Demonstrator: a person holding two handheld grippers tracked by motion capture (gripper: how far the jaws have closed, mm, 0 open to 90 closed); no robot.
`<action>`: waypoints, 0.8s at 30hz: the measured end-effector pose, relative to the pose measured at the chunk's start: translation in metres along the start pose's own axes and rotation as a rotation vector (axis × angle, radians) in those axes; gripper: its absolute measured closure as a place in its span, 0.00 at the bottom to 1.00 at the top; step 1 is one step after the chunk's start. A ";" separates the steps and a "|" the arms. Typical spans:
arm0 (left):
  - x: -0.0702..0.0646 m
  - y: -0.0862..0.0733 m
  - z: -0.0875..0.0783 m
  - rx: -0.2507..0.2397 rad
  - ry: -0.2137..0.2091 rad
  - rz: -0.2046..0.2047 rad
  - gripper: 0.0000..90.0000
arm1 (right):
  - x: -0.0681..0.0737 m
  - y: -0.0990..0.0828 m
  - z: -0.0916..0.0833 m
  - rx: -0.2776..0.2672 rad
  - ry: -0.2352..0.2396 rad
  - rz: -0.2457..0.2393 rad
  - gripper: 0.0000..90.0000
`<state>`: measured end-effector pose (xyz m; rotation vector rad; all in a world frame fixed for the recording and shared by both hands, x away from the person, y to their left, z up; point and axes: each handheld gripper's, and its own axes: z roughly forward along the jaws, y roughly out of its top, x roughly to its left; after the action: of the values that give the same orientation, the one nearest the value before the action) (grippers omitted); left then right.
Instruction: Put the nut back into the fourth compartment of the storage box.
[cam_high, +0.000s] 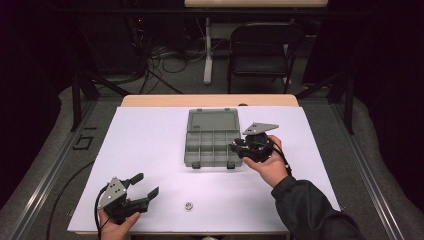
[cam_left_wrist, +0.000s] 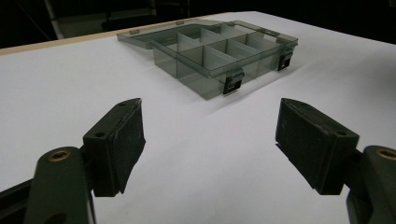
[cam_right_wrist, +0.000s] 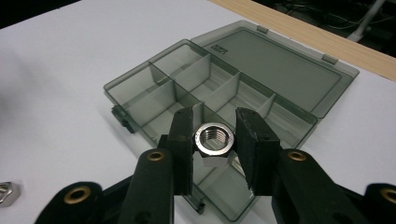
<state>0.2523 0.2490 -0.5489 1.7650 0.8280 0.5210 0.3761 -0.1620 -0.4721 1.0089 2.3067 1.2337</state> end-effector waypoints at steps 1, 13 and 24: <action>0.000 0.000 0.000 -0.001 -0.001 -0.004 0.26 | -0.002 -0.001 0.002 0.002 -0.008 0.003 0.76; 0.000 0.000 0.000 -0.001 -0.002 -0.001 0.26 | -0.021 -0.005 0.025 0.023 -0.061 0.049 0.76; 0.000 0.000 0.001 -0.002 -0.003 -0.003 0.26 | -0.039 0.000 0.045 0.045 -0.115 0.094 0.76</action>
<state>0.2527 0.2486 -0.5492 1.7622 0.8274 0.5167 0.4295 -0.1641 -0.4993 1.1839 2.2310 1.1317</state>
